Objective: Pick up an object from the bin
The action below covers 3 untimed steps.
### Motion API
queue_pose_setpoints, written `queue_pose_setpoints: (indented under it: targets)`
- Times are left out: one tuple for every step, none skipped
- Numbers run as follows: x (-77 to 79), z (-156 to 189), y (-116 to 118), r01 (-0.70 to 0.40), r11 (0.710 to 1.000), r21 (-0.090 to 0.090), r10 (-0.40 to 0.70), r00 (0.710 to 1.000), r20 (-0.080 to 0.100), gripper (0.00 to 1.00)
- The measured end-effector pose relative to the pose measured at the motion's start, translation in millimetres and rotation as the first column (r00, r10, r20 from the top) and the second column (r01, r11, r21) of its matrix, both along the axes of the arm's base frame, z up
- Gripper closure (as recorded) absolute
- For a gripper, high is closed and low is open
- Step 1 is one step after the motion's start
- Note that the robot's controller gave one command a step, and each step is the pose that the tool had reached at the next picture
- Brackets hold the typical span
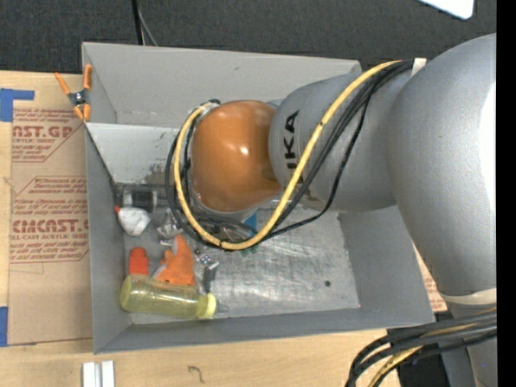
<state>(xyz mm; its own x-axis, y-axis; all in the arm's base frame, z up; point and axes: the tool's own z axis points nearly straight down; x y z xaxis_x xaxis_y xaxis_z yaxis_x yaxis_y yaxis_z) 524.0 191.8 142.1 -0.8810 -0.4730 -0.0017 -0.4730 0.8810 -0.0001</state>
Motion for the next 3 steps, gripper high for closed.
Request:
queue_pose_setpoints:
  targets:
    - [10.5, -55.5, 1.7, -0.182, 0.983, 0.001, 0.182, 0.983, 0.021, 0.00]
    - [26.3, -70.7, 19.9, -0.453, 0.892, 0.000, 0.453, 0.892, 0.002, 1.00]
    - [26.3, -70.7, 19.9, -0.452, 0.892, 0.000, 0.452, 0.892, 0.002, 1.00]
